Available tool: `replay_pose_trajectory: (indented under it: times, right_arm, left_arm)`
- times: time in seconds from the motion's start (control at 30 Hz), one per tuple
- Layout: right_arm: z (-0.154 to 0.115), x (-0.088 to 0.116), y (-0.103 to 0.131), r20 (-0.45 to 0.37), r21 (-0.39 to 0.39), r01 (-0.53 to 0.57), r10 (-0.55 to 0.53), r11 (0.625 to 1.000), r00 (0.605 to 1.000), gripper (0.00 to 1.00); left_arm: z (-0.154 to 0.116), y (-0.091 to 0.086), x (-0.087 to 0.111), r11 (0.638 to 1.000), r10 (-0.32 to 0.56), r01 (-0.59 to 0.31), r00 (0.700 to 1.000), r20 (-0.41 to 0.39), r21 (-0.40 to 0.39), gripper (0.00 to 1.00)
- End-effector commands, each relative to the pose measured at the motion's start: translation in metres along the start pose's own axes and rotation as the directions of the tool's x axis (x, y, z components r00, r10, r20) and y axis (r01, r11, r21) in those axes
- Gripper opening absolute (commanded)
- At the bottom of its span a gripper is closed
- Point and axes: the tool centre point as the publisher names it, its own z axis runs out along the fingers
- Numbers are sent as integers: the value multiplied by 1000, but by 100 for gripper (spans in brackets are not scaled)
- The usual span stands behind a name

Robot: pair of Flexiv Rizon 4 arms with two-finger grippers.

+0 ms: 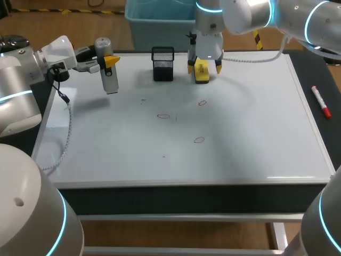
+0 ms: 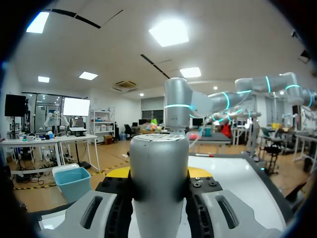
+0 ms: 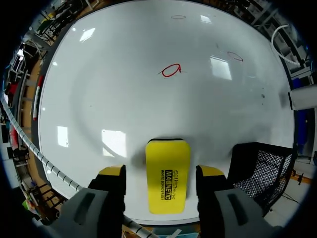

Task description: Pick up the inspection probe, press it on each red-marked spot on the whiteboard one by one, put down the probe, pick up the eraser, and wipe off all the red marks.

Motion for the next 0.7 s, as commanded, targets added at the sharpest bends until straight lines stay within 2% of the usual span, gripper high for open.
replay_pose_trajectory:
  times: [0.03,0.07,0.1,0.13,0.17,0.37,0.53,0.7]
  right_arm:
    - [-2,1,1,-9,1,1,-1,1000,1000,33]
    - [-2,1,2,-10,1,0,0,1000,1000,25]
    - [-1,2,2,-12,0,-2,2,1000,1000,11]
    - [0,2,2,-13,0,-2,2,1000,1000,9]
    - [0,3,2,-13,-1,-3,3,1000,1000,0]
    - [-1,4,2,-11,5,-12,12,1000,1000,0]
    - [-13,7,2,3,22,-29,29,999,1000,0]
    - [-29,21,1,15,40,-77,76,996,997,0]
  left_arm:
    - [0,-1,0,1000,1,-1,1000,1,1,0]
    - [0,-1,0,1000,1,-1,1000,1,1,0]
    - [0,-1,0,1000,1,-1,1000,1,1,0]
    - [0,-1,0,1000,1,-1,1000,1,1,0]
    - [0,-1,0,1000,1,-1,1000,1,1,0]
    - [0,-1,0,1000,1,-1,1000,1,1,0]
    - [0,-1,0,1000,1,-1,1000,1,1,0]
    - [0,-1,0,1000,1,-1,1000,1,1,0]
